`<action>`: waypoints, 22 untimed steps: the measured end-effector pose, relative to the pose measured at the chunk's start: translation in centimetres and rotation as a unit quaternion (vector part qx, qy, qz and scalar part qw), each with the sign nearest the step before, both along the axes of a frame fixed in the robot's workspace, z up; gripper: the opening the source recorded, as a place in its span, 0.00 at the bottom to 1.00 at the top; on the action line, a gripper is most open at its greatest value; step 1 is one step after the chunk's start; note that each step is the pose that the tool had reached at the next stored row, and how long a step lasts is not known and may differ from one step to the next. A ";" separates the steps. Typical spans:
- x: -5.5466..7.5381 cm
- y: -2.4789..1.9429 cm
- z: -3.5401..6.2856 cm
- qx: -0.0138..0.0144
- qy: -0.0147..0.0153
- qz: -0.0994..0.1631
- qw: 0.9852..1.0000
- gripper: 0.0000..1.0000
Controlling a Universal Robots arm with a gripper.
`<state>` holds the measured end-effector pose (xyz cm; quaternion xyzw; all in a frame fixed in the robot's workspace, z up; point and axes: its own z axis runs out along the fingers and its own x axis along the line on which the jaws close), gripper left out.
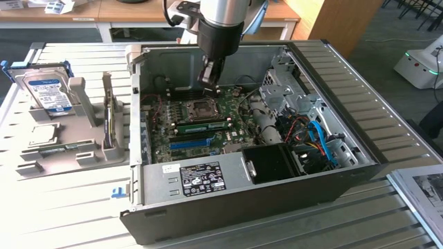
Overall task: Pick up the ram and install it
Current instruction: 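Press down the ram until it locks into place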
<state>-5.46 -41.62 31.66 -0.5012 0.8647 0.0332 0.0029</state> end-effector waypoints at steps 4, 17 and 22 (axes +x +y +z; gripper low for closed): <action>0.0 0.00 -0.01 0.000 0.000 -0.016 1.000 0.10; 0.0 0.00 -0.03 0.000 0.000 -0.067 0.998 0.10; 0.0 0.00 -0.04 0.000 0.000 -0.086 0.996 0.10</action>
